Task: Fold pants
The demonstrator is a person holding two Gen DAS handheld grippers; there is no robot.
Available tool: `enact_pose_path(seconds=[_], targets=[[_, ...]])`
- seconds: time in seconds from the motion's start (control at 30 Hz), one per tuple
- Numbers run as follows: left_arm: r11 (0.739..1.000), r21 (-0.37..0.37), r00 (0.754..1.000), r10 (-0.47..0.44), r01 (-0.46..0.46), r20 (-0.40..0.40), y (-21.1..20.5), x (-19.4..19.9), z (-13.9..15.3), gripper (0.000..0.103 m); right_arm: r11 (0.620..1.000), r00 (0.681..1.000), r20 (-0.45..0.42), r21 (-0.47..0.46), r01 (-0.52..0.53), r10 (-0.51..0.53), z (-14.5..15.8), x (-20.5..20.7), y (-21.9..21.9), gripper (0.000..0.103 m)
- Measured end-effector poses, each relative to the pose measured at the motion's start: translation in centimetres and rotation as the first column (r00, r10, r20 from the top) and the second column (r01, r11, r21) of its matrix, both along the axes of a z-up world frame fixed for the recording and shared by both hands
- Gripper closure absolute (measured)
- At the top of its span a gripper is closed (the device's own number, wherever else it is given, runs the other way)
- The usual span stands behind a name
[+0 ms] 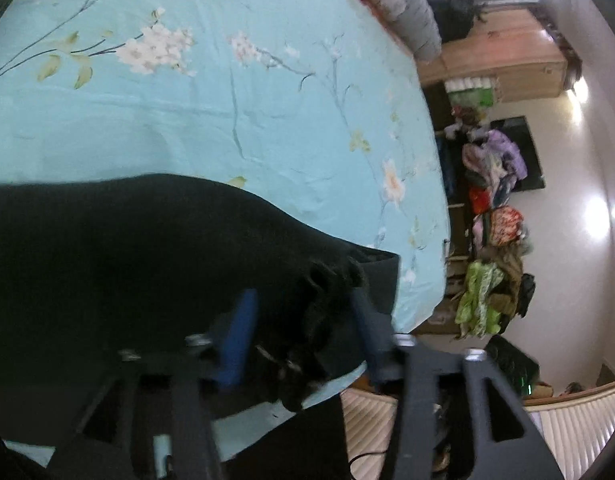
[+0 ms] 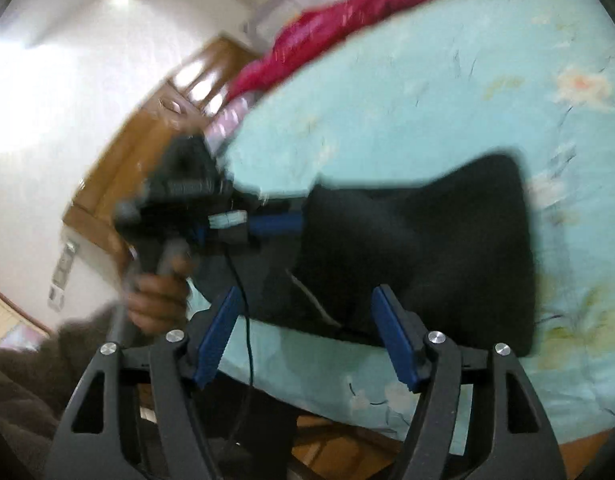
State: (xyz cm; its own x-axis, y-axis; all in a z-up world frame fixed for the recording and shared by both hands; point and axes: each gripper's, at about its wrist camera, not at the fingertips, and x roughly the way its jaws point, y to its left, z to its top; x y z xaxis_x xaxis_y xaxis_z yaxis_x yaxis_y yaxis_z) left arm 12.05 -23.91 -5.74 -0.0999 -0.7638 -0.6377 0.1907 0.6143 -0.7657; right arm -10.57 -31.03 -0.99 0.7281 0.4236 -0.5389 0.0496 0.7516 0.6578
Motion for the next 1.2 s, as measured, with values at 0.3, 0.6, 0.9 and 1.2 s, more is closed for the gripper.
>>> enact_pose_path(seconds=[0.3, 0.6, 0.9, 1.2], targets=[[0.981, 0.171, 0.990, -0.102, 0.085, 0.092, -4.9, -2.8, -0.2, 0.075, 0.960, 0.954, -0.114, 0.016, 0.280, -0.276, -4.4, 1.1, -8.8, 0.053], [0.957, 0.291, 0.986, -0.043, -0.005, 0.159, -4.1, -2.0, -1.8, 0.077, 0.971, 0.947, -0.227, -0.136, 0.198, -0.226, -6.8, 4.4, -8.3, 0.065], [0.989, 0.138, 0.979, 0.032, -0.061, 0.200, 1.0, -4.8, 4.4, 0.034, 0.978, 0.976, 0.061, -0.008, 0.208, -0.207, 0.7, -0.3, -7.7, 0.049], [0.957, 0.288, 0.968, -0.060, -0.013, 0.243, -0.3, -7.4, 0.2, 0.034, 0.921, 0.943, -0.092, 0.204, 0.333, -0.320, -7.7, -1.1, -7.9, 0.030]])
